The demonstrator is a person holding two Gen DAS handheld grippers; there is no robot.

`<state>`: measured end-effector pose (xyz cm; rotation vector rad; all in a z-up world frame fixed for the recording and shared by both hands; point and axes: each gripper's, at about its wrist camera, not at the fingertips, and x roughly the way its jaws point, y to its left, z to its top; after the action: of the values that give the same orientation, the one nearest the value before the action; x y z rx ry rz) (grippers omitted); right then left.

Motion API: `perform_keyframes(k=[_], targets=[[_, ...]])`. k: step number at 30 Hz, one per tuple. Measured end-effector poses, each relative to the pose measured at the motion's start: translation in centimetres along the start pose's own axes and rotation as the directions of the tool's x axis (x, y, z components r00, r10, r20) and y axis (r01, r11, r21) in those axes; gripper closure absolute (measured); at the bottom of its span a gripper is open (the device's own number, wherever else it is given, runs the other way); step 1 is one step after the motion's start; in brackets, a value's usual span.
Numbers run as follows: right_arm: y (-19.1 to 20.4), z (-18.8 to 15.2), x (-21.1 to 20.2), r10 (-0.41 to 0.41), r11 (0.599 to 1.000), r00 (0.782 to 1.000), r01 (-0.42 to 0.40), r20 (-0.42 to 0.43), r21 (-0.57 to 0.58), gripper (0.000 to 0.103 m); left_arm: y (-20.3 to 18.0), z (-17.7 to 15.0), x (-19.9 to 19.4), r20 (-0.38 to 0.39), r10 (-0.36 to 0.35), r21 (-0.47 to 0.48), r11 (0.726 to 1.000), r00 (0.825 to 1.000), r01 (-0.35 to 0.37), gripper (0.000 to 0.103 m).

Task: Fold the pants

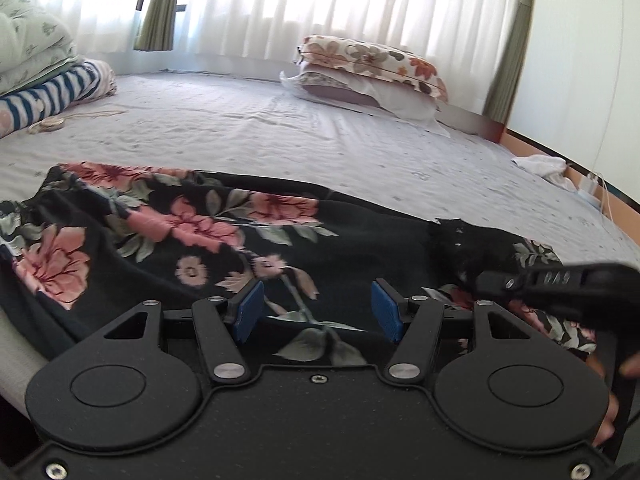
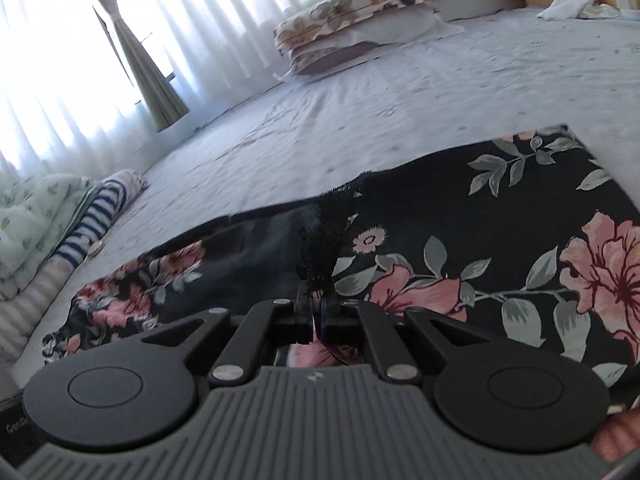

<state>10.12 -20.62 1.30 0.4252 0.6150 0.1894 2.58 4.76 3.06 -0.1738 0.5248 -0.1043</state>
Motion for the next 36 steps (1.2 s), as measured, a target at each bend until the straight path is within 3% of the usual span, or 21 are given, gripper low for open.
perform_keyframes(k=[6,20,36], targets=[[4.0,-2.4,0.8,0.052,0.997,0.998,-0.054,-0.042,-0.049,0.098,2.4,0.3,-0.4,0.028,0.014,-0.024,1.0,1.0,-0.014,0.044],[8.7,-4.9,1.9,0.003,0.968,1.0,-0.009,-0.021,-0.252,0.097,4.6,-0.1,0.4,0.012,0.04,-0.072,0.997,0.999,-0.039,0.044],[11.4,-6.5,2.2,0.063,0.96,0.997,-0.074,-0.05,-0.27,0.097,6.0,-0.4,0.2,0.006,0.096,-0.092,0.991,0.995,-0.095,0.044]])
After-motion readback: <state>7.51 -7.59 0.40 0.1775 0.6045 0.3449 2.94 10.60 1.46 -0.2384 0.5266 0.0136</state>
